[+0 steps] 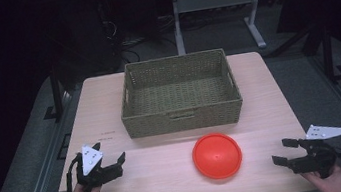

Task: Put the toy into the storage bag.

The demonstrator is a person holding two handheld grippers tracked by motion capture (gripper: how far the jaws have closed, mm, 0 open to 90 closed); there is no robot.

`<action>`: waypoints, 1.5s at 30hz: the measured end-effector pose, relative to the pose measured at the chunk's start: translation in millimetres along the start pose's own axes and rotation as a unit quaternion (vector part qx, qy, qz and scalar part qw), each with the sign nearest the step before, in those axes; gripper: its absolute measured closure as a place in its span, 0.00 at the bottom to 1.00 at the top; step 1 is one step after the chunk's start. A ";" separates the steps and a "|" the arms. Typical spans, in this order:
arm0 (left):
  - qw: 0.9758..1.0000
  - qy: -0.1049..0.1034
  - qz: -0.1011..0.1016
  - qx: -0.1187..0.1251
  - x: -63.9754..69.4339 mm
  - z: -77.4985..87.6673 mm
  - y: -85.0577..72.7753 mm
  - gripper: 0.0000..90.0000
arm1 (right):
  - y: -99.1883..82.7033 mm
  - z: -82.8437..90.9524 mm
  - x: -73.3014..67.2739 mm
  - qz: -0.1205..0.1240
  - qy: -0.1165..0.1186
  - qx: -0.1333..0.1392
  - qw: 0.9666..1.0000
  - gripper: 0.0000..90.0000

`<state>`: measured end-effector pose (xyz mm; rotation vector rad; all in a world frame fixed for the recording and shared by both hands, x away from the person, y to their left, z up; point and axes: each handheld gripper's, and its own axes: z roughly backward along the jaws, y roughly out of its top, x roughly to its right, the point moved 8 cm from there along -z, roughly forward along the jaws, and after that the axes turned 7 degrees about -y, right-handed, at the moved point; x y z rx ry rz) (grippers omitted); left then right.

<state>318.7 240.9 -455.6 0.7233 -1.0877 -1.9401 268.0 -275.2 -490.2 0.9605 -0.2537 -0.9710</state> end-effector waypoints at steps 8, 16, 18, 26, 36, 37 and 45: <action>1.000 0.001 -0.001 -0.003 0.4 0.3 -1.3 0.14 | 5.9 -6.1 -8.3 0.002 0.023 -0.002 1.000 0.16; 1.000 0.003 -0.003 -0.004 -0.7 1.0 -2.1 0.14 | 18.0 -15.0 -21.4 0.023 0.039 -0.014 0.999 0.16; 1.000 0.007 0.001 0.000 -2.6 2.9 -2.2 0.14 | 21.6 -19.8 -25.5 0.025 0.041 -0.026 0.999 0.16; 1.000 0.005 0.000 -0.001 -3.6 2.1 -2.6 0.14 | 29.8 -29.3 -32.0 0.034 0.051 -0.046 0.997 0.16; 1.000 -0.001 -0.005 -0.003 1.2 1.0 -2.0 0.14 | 47.3 -41.8 -43.4 0.040 0.070 -0.081 0.993 0.16; 1.000 -0.001 -0.005 -0.002 1.1 1.1 -2.0 0.14 | 49.2 -45.2 -43.7 0.042 0.070 -0.085 0.993 0.16; 1.000 -0.003 -0.007 -0.001 1.4 -0.7 -0.7 0.14 | 61.4 -69.3 -47.5 0.056 0.063 -0.121 0.989 0.18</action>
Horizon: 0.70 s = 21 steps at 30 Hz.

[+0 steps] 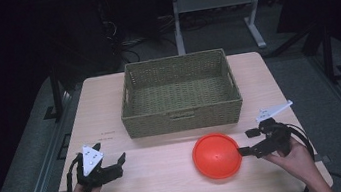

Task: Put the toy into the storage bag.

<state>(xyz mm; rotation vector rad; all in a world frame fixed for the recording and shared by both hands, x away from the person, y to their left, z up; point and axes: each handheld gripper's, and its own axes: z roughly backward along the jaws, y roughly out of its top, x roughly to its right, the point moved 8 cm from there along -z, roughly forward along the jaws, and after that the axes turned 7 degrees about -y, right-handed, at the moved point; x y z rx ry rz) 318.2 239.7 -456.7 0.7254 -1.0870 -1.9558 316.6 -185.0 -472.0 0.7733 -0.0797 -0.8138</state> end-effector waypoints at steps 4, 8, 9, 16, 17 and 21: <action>1.000 -0.003 -0.003 0.000 1.4 -0.6 0.5 0.14 | 4.6 -9.4 2.1 0.003 -0.005 -0.017 1.000 0.18; 1.000 0.000 0.001 -0.001 0.5 -0.8 0.3 0.14 | 10.4 -16.5 2.8 0.007 -0.003 -0.029 1.000 0.21; 1.000 0.001 0.002 -0.001 0.3 -0.2 0.4 0.14 | 12.3 -18.7 3.1 0.010 -0.005 -0.034 0.999 0.21; 1.000 0.001 -0.002 -0.001 0.4 -0.8 0.9 0.14 | 14.4 -35.7 9.5 0.007 -0.009 -0.063 0.998 0.30; 1.000 0.001 -0.002 -0.001 0.2 -1.0 0.9 0.14 | 14.4 -36.9 10.2 0.009 -0.009 -0.064 0.998 0.31; 1.000 0.001 -0.003 -0.001 0.3 -0.7 0.5 0.14 | 12.0 -41.3 14.7 0.004 -0.014 -0.075 0.997 0.34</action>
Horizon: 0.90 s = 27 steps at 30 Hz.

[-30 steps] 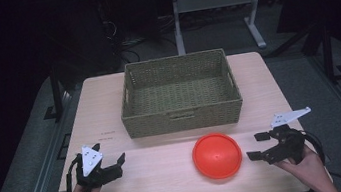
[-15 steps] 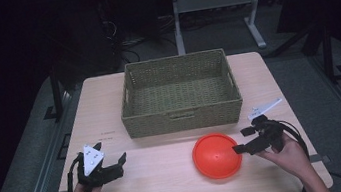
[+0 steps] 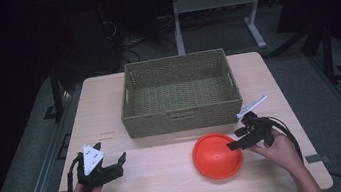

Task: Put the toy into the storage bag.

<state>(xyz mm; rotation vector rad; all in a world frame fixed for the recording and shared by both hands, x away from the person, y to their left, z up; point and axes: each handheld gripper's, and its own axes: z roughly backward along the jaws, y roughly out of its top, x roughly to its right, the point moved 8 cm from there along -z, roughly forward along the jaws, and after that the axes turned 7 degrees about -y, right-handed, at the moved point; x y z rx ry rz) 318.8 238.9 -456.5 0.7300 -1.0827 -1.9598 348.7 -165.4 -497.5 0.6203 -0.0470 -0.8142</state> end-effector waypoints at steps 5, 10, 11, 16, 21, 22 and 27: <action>1.000 0.003 -0.001 0.001 -1.5 -0.4 0.4 0.14 | -3.1 -3.4 0.7 -0.005 0.004 -0.003 1.000 0.40; 1.000 0.004 0.002 0.000 -2.3 -0.1 0.0 0.14 | -4.2 -4.8 5.1 -0.019 0.009 -0.004 1.000 0.44; 1.000 0.004 0.002 -0.001 -2.4 0.0 0.1 0.14 | -3.9 -4.7 6.2 -0.023 0.013 -0.002 1.000 0.47; 1.000 0.006 0.003 -0.001 -2.6 0.1 0.3 0.14 | -5.9 -9.1 8.0 -0.024 0.020 -0.015 0.999 0.56; 1.000 0.003 -0.003 -0.002 -0.9 -0.7 0.7 0.14 | -7.0 -11.7 6.0 -0.020 0.024 -0.025 0.999 0.59; 1.000 0.003 -0.003 -0.002 -0.5 -1.2 0.5 0.14 | -7.1 -12.1 5.9 -0.018 0.024 -0.026 0.999 0.60; 1.000 0.003 0.000 -0.004 -1.0 -1.0 0.2 0.14 | -7.5 -15.3 6.0 -0.015 0.020 -0.032 0.999 0.66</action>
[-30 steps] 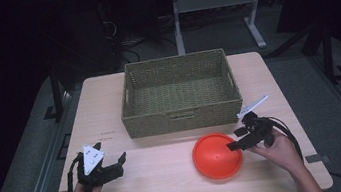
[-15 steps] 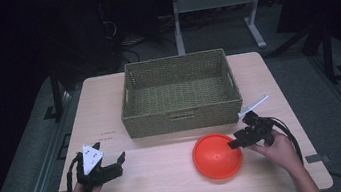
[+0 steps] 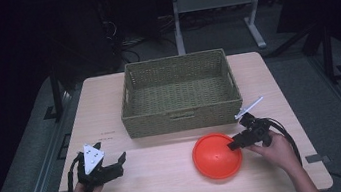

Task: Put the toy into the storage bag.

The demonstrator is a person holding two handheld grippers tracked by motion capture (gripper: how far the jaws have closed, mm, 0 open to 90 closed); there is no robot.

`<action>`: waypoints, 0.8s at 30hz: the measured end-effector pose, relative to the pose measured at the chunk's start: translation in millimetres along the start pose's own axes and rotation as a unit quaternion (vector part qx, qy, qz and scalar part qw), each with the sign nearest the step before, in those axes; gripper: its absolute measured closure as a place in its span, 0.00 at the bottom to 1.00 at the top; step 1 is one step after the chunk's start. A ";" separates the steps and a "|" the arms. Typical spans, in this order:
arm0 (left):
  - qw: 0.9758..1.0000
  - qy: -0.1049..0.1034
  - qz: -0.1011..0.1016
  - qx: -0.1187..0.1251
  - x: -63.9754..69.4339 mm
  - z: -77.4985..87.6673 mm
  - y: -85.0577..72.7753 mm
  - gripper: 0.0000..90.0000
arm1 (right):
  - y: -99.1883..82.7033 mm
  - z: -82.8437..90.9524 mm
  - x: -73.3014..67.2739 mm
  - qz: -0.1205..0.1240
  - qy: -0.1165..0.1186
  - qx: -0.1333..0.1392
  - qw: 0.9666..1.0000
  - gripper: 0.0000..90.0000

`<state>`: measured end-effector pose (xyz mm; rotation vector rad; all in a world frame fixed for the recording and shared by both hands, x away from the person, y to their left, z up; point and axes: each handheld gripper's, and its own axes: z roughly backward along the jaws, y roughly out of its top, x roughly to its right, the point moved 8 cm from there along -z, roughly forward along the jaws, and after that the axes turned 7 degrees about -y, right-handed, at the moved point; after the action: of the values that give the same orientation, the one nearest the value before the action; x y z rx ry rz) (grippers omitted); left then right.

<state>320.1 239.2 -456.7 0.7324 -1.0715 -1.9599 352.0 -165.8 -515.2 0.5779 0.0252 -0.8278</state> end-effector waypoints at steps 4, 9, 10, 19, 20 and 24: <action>1.000 0.000 -0.001 0.000 -0.1 0.4 -0.3 0.14 | -0.3 1.1 1.5 -0.006 0.001 0.001 1.000 0.70; 1.000 -0.002 -0.003 -0.001 1.1 -0.1 -0.2 0.14 | -1.5 -1.5 3.0 -0.010 0.003 0.000 1.000 0.71; 1.000 -0.002 -0.003 -0.001 1.1 -0.1 -0.2 0.14 | -1.5 -1.5 3.0 -0.010 0.003 0.000 1.000 0.71; 1.000 0.000 -0.002 0.002 1.8 0.1 0.5 0.14 | -4.1 -2.8 3.1 -0.022 0.017 0.000 1.000 0.72; 1.000 0.000 -0.002 0.002 1.8 0.1 0.5 0.14 | -4.1 -2.8 3.1 -0.022 0.017 0.000 1.000 0.72; 1.000 0.000 -0.002 0.001 1.3 0.4 0.5 0.14 | -5.0 0.6 3.4 -0.031 0.028 0.010 0.999 0.76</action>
<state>319.2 238.1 -456.3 0.7376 -1.0732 -1.9624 350.7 -171.0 -517.9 0.6219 0.0857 -0.8732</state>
